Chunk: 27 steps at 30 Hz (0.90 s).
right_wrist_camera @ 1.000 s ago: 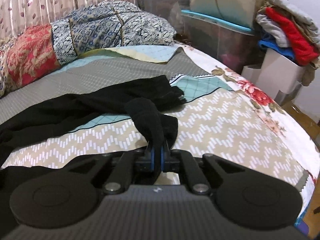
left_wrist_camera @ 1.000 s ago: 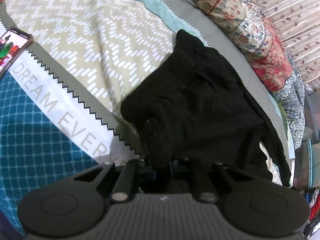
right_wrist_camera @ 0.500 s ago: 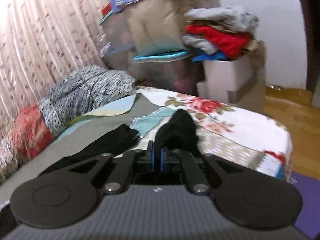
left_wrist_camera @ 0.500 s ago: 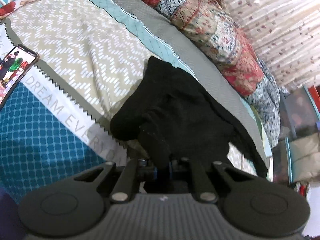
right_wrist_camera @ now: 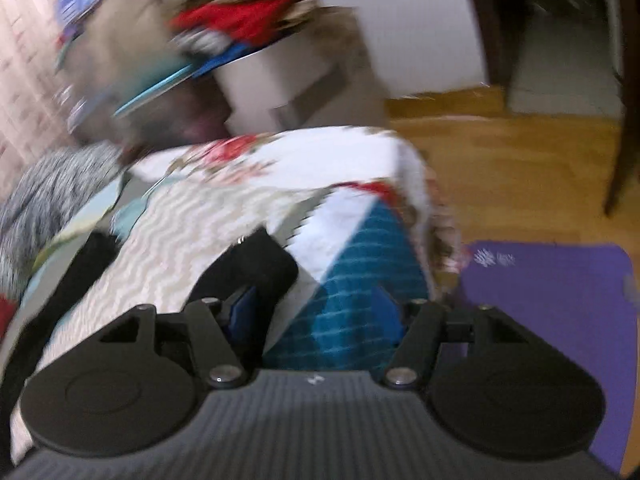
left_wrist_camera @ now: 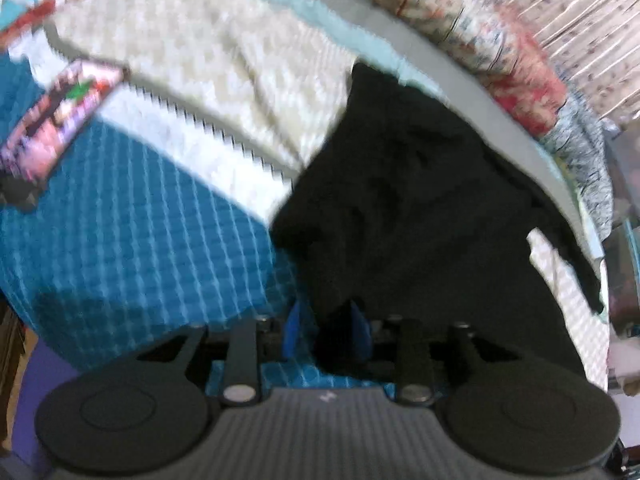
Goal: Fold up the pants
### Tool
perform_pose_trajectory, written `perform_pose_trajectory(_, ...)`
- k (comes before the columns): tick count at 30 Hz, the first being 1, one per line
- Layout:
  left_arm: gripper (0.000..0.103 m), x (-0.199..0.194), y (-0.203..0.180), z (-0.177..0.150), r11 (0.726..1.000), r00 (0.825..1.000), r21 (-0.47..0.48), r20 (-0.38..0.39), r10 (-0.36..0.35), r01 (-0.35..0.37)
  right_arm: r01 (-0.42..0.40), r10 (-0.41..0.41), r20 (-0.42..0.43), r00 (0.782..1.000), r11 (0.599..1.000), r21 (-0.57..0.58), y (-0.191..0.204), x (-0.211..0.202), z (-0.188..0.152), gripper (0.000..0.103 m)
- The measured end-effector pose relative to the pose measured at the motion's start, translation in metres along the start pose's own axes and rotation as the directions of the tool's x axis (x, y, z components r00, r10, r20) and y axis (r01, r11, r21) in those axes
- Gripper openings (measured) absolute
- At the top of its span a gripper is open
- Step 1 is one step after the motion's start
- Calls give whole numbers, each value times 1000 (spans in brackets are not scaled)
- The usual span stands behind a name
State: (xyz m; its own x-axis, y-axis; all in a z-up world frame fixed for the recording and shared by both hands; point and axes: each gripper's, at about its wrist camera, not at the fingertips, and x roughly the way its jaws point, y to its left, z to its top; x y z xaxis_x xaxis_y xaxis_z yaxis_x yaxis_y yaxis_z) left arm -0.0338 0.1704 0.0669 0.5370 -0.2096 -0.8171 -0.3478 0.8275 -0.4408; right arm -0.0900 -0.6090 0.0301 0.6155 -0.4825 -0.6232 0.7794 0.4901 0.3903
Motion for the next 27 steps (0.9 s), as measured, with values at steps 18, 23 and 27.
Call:
perform_pose_trajectory(18,80,128,-117,170,860,940,420,292,174,-290,-376,341,-180,923,898,-228,252,81,36,58)
perform_pose_trajectory(23,80,184,-136,179,798,947,524,268,178,-298,-359,292,-272,917,901,-244,318,148,39,58)
perform_pose_trajectory(27,70,219,-145,180,716,942,616,261,209,-330,-251,180,-268,947,932,-261,349,187,31,66)
